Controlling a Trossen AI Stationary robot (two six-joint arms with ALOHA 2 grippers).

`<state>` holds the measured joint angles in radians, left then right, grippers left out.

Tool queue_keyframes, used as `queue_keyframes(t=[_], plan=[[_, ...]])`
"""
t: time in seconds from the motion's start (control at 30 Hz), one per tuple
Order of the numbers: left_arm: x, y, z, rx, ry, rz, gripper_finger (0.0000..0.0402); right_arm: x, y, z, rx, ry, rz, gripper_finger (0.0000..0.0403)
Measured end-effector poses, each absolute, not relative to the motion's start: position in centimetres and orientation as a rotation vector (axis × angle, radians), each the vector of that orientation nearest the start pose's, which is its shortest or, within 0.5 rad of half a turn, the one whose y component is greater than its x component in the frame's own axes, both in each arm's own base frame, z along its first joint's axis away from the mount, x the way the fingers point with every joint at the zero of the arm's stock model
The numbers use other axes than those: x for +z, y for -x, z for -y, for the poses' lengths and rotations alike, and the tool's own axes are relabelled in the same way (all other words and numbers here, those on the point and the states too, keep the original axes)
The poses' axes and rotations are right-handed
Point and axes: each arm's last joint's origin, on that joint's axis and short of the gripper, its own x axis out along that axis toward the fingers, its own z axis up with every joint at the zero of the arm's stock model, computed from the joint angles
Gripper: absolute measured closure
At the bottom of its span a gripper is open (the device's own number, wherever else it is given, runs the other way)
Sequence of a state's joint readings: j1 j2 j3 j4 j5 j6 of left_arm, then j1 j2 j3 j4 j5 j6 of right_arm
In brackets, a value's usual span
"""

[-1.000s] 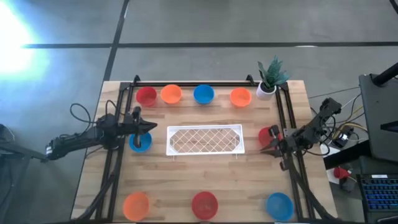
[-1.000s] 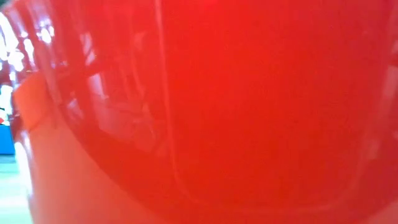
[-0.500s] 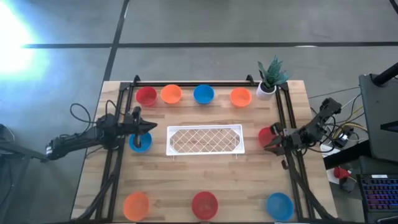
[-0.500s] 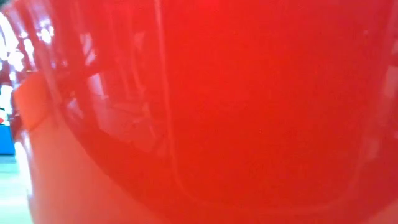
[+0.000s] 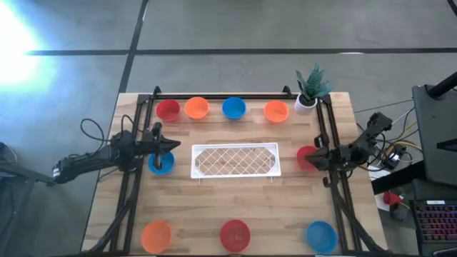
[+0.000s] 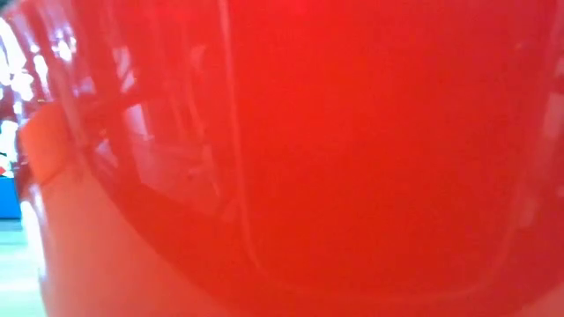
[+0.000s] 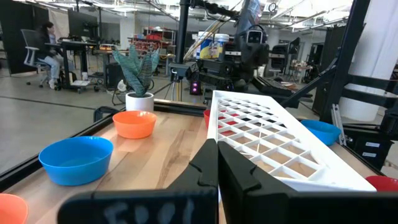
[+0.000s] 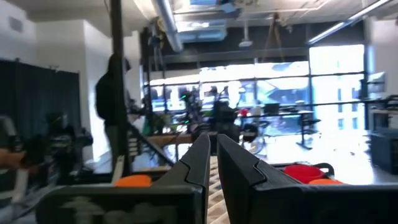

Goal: Pick & Place Mini bowls
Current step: Put the middle blue bowl on the shelf

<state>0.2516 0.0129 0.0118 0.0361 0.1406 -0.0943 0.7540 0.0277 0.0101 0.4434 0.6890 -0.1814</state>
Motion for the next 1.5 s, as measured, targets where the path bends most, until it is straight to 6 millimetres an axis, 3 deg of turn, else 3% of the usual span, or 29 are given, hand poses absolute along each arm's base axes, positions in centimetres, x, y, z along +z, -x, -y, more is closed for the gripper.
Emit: queue_keyframes(t=[0.33,0.67,1.07,1.2,1.5], plan=[[17.0,-9.5,-2.0,0.106,0.243,0.049,0.0402,20.4,-7.4,-4.2,-0.053,-0.089,0.31,0.0376],[17.6,-9.5,-2.1,0.147,0.259,0.076,0.0402,20.4,-7.4,-4.1,-0.068,-0.086,0.306,0.0376],[23.4,-8.7,-2.7,0.415,0.352,-0.049,0.0402,20.4,-7.4,-4.1,-0.067,-0.089,0.307,0.0376],[25.6,-8.8,-2.7,0.453,0.381,-0.179,0.0402,20.4,-7.4,-4.1,-0.067,-0.089,0.307,0.0376],[29.2,-9.4,-2.9,0.597,0.622,-0.476,0.0402,20.4,-7.4,-4.1,-0.067,-0.089,0.307,0.0376]])
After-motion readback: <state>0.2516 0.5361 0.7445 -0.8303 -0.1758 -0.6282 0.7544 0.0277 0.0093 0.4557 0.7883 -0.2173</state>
